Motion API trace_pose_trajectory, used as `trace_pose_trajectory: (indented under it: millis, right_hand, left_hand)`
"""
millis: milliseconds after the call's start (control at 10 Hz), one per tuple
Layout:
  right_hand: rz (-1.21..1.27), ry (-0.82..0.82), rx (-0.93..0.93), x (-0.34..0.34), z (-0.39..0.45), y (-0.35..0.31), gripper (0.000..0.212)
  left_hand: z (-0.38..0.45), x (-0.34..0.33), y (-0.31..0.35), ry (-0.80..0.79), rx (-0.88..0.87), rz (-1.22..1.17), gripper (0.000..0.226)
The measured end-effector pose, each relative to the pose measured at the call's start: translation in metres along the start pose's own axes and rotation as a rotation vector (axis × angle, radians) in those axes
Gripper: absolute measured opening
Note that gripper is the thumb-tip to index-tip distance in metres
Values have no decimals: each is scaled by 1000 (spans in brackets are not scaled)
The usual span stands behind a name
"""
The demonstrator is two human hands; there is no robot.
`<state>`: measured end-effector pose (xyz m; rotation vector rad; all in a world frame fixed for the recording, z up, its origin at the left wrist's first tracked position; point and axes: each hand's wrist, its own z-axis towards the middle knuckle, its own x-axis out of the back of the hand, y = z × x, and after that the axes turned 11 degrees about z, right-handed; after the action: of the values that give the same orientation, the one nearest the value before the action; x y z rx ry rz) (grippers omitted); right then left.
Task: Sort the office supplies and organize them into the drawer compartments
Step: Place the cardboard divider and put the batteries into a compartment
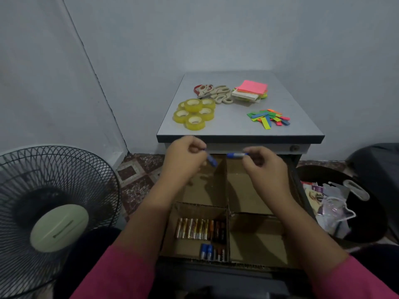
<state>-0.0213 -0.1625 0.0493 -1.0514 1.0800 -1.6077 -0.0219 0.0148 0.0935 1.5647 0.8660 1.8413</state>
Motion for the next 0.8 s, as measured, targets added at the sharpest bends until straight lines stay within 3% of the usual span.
trace_pose_trajectory:
  millis: [100,300,400,700,800]
  right_hand:
    - [121,7,-116,1,-18,20,16]
    - [193,-28,-259,-2,-30,38,15]
    - [204,-37,-273,-1,-31,39,15]
    - [278,-96,-248,1,-34,41,16]
    - [287,-158,-272,0,-35,38,13]
  left_hand:
    - [-29,6,-22,-259,24,16,11]
    - [-46,-34,-58,-701,153,684,13]
    - [-47,-54,-76,-780,186,774,17]
    - [-52,-63,-79,-742,64,951,26]
    - [-50,-54,-75,-806,119,850,25]
